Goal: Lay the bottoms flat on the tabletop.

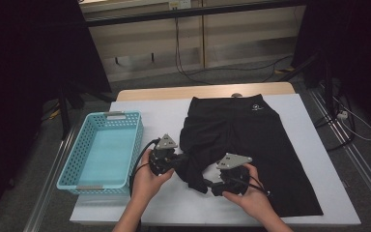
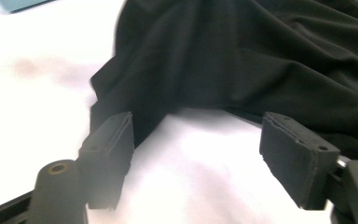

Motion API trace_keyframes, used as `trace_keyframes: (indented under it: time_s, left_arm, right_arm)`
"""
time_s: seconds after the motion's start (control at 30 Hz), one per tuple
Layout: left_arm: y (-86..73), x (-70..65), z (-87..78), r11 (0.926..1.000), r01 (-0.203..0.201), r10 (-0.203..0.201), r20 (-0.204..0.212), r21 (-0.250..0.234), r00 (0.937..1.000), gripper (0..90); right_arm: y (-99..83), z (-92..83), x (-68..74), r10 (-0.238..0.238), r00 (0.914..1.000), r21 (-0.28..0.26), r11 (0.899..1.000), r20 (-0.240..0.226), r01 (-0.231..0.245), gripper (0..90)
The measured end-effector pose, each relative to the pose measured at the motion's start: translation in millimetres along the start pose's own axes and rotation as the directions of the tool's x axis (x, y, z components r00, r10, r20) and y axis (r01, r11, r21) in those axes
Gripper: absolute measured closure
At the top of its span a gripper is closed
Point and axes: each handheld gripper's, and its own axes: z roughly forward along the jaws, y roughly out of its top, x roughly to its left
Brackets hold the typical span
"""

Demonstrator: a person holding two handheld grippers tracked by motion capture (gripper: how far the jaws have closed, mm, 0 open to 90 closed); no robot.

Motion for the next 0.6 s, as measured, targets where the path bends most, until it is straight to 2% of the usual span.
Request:
trace_keyframes:
  time_s: [0.07, 0.27, 0.33, 0.43, 0.53, 0.6]
  left_arm:
    - [0.7, -0.3, 3.1, 0.9999, -0.012, 0.012, -0.013, -0.003, 0.9998, 85.9]
    - [1.0, -0.6, 17.8, 0.9998, -0.021, 0.021, -0.014, -0.001, 0.9997, 85.8]
    - [1.4, -0.9, 22.7, 0.9996, -0.028, 0.028, -0.007, -0.004, 0.9996, 84.8]
    - [0.9, -0.8, 28.5, 0.9995, -0.033, 0.033, -0.006, 0.001, 0.9994, 81.2]
    - [-0.4, 1.3, 30.2, 0.9996, -0.027, 0.027, -0.008, 0.009, 0.9996, 78.5]
    - [-1.2, 3.0, 30.1, 0.9998, -0.014, 0.015, -0.003, 0.014, 0.9999, 74.4]
  right_arm:
    - [1.4, 1.6, 4.7, -0.022, 0.9994, -0.001, 1.000, -0.027, 0.022, 34.2]
    - [2.6, 7.3, 20.9, -0.059, 0.9948, 0.009, 0.998, -0.083, 0.060, 41.0]
    - [3.3, 11.3, 26.2, -0.053, 0.9928, 0.007, 0.999, -0.107, 0.054, 41.6]
    - [3.3, 21.5, 33.5, -0.083, 0.9919, 0.030, 0.996, -0.097, 0.086, 42.5]
    - [1.5, 33.4, 36.9, -0.078, 0.9917, 0.053, 0.995, -0.103, 0.083, 47.3]
    - [2.4, 37.1, 36.7, -0.057, 0.9919, 0.030, 0.998, -0.114, 0.061, 62.8]
